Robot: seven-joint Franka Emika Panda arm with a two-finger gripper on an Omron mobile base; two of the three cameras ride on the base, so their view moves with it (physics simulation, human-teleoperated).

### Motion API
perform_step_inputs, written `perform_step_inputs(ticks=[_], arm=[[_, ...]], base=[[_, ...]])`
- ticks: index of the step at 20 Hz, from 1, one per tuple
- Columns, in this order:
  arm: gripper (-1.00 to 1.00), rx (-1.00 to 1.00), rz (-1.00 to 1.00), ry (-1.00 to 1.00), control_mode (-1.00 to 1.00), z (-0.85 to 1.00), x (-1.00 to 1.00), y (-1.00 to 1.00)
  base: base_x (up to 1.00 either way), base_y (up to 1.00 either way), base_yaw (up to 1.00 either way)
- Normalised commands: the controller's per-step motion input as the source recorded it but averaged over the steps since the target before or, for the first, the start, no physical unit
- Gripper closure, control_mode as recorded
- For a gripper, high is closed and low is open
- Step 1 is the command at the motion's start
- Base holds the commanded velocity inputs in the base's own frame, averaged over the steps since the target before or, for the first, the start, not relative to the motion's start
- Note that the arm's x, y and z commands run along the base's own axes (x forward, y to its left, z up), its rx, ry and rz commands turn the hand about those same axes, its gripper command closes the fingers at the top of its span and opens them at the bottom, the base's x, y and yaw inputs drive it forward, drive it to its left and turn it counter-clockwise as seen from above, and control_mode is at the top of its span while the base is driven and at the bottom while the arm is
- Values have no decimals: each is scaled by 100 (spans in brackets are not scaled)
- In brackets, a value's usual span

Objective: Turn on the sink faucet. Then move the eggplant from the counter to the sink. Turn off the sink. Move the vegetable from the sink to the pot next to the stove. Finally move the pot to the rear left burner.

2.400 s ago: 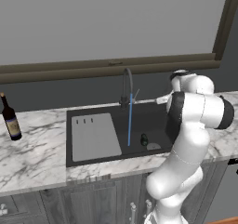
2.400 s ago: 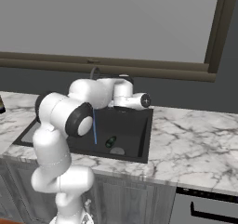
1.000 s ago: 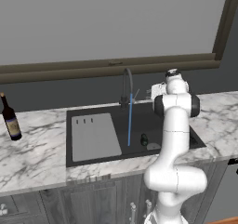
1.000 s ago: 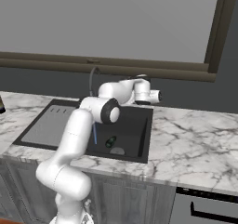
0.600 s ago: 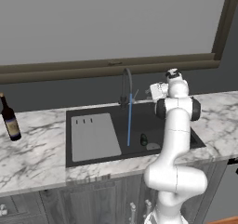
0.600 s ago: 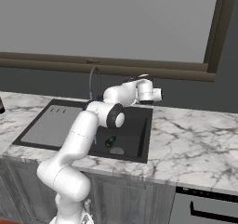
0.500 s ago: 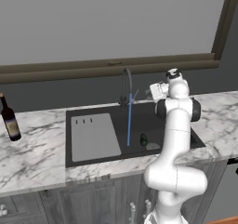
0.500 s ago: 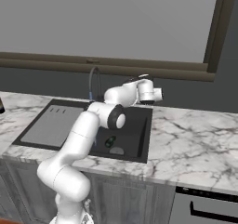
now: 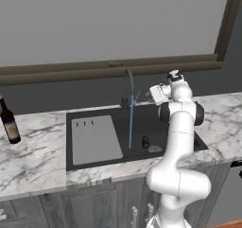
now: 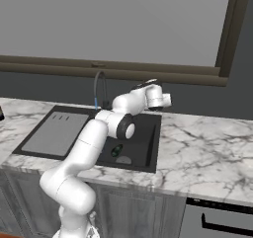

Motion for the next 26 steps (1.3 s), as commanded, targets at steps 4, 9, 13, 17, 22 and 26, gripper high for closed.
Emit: perform_step_inputs(ticks=[4,9,13,17,22,26], arm=[[-100,0,1,0,-100,-1,0,42],[-100,1,1,2,-100,-1,0,28],[-100,4,0,4,-100,0,0,34],[-100,3,0,5,-100,0,0,38],[-100,2,0,6,-100,0,0,39],[-100,0,0,4,-100,1,0,39]], base=[[0,0,0],[0,0,0],[0,0,0],[0,0,0],[0,0,0],[0,0,0]])
